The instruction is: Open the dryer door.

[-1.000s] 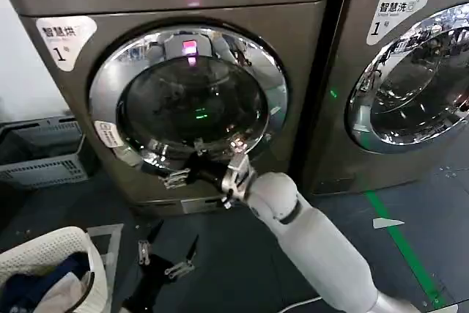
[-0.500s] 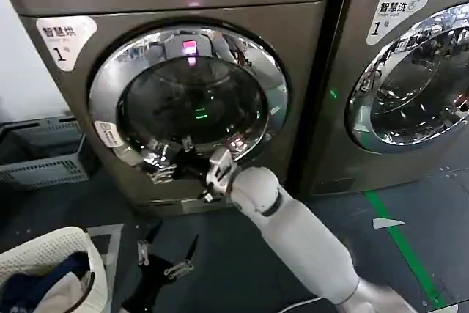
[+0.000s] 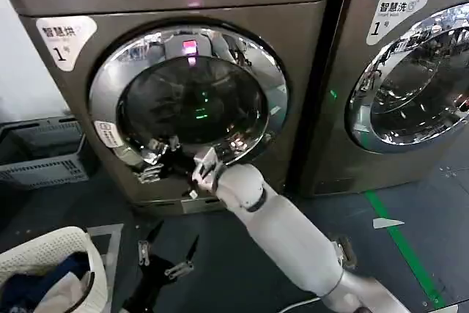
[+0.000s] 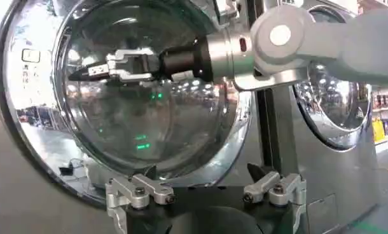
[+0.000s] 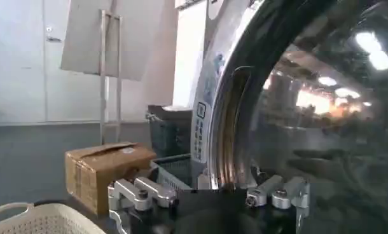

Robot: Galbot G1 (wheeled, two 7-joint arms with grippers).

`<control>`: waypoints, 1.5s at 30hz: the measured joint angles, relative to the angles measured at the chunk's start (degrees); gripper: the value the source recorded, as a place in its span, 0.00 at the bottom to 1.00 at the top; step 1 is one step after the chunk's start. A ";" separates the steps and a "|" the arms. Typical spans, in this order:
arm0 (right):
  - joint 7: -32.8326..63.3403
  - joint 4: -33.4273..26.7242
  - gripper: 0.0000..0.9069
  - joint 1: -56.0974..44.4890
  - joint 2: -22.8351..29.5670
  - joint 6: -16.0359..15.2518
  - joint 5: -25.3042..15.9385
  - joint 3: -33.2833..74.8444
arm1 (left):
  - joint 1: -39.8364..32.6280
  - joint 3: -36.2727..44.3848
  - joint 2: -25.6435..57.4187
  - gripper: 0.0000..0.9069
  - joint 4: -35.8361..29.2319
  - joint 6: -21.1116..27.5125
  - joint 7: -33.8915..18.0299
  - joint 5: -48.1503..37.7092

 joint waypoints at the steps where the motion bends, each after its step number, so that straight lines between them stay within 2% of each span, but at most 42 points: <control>1: 0.06 -0.26 1.00 0.14 0.27 0.00 -0.05 -0.12 | -0.01 0.03 -0.01 1.00 0.00 -0.01 0.00 0.01; 34: 1.33 -10.00 1.00 4.29 6.92 1.01 -1.13 -3.28 | -0.16 0.07 -0.05 1.00 -0.19 0.00 0.01 0.13; 45: 1.25 -12.67 1.00 4.80 6.92 2.06 -1.35 -3.74 | -0.27 -0.21 -0.12 1.00 -0.37 0.03 0.01 0.21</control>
